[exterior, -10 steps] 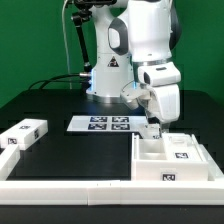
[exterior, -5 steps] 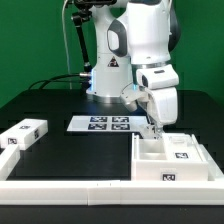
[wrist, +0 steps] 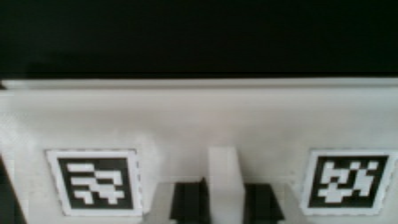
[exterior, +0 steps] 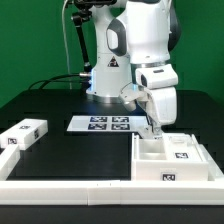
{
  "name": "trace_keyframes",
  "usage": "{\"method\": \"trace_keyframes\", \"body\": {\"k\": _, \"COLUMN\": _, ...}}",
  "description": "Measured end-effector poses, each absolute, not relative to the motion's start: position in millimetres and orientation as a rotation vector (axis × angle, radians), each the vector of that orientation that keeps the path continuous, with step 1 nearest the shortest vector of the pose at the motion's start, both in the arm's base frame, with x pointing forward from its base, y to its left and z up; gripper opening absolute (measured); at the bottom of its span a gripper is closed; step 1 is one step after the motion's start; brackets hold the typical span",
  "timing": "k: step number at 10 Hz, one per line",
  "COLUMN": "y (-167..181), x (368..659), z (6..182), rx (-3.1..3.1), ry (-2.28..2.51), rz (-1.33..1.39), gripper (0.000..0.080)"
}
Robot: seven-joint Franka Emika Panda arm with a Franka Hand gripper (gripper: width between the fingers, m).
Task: Assemble cabinet
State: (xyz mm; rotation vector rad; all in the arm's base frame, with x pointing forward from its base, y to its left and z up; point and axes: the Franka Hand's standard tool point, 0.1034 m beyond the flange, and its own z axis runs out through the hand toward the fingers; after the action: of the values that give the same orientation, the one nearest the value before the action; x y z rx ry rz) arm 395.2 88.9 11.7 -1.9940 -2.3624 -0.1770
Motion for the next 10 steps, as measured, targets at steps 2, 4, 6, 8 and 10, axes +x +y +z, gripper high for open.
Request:
{"method": "trace_keyframes", "body": {"k": 2, "y": 86, "x": 397, "z": 21.0, "rx": -2.059, "ry": -2.316, "rz": -0.140, "gripper": 0.0070}}
{"method": "trace_keyframes", "body": {"k": 4, "y": 75, "x": 401, "z": 39.6, "rx": -2.128, "ry": -2.282, "rz": -0.063, "gripper": 0.0070}}
{"method": "trace_keyframes", "body": {"k": 6, "y": 59, "x": 403, "z": 51.3, "rx": -2.179, "ry": -2.231, "rz": 0.018, "gripper": 0.0070}}
{"method": "trace_keyframes", "body": {"k": 8, "y": 58, "x": 404, "z": 51.3, "rx": -2.184, "ry": -2.228, "rz": 0.013, "gripper": 0.0070}}
{"method": "trace_keyframes", "body": {"k": 10, "y": 58, "x": 403, "z": 50.8, "rx": -2.188, "ry": -2.228, "rz": -0.003, "gripper": 0.0070}}
